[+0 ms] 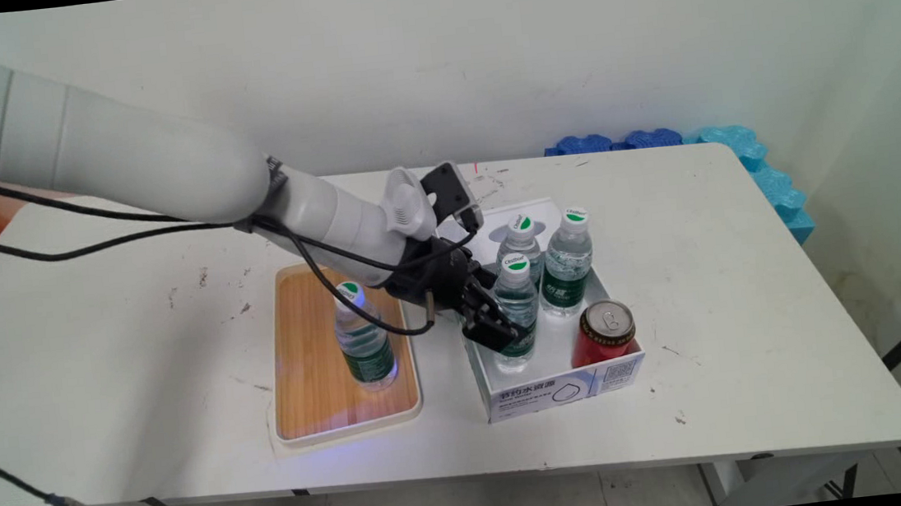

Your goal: Pick up the green bottle from the white box, then place the picked object on the tray

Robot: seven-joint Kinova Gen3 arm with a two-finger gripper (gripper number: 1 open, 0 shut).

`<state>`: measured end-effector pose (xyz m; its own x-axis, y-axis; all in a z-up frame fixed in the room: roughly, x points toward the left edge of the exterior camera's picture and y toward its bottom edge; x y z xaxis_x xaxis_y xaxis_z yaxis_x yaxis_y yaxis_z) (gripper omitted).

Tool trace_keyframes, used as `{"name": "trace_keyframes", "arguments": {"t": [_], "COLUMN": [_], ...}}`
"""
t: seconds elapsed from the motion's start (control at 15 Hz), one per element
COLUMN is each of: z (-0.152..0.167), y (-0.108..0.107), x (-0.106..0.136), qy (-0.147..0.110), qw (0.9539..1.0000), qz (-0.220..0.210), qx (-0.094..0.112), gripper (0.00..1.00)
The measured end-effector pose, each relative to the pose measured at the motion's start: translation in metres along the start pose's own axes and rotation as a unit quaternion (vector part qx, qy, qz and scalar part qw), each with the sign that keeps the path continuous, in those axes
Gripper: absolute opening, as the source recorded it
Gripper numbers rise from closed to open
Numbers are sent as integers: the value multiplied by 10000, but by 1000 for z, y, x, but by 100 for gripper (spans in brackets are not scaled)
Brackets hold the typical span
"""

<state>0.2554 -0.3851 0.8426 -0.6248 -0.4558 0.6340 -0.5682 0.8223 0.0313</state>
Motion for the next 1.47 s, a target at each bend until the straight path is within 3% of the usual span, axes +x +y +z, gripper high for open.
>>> {"name": "trace_keyframes", "arguments": {"t": [0.27,0.33,1.0,1.47], "z": [12,14,14,-27], "y": [1,1,4,12], "x": [-1,-1,-3,13], "qy": [44,57,141,208], "qw": [10000,10000,9999,9997], "qz": [1,1,36,-18], "qx": [-7,-4,-27,-101], "gripper": [100,0,0,0]}}
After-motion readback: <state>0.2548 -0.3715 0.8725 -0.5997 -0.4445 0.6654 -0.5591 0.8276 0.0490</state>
